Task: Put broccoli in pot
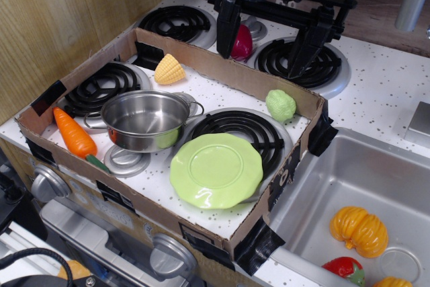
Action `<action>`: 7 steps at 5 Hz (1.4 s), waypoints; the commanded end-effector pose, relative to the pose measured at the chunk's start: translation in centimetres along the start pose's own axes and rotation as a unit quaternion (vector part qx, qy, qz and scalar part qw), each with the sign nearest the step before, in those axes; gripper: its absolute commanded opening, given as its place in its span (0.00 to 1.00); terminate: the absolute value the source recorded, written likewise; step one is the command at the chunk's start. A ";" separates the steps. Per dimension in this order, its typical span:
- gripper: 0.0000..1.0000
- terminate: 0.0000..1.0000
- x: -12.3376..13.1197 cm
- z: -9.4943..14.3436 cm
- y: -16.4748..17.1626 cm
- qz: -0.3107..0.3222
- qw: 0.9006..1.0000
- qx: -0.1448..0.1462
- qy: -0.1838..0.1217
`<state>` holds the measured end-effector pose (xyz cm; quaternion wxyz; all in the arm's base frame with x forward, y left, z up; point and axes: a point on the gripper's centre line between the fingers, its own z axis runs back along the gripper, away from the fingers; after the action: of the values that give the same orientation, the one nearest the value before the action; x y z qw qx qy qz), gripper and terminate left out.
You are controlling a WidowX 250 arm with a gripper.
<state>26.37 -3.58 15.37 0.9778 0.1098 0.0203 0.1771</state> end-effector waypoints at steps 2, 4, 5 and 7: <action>1.00 0.00 0.5 -1.3 -0.5 -0.039 0.994 -0.020 -0.099; 1.00 0.00 2.3 -3.5 -0.9 -0.080 0.969 -0.072 -0.225; 1.00 0.00 4.0 -5.3 -1.0 -0.113 0.952 -0.100 -0.267; 1.00 0.00 8.3 -6.3 0.0 -0.191 0.926 -0.176 -0.275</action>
<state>32.74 1.16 7.94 0.9698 -0.0250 -0.2387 -0.0445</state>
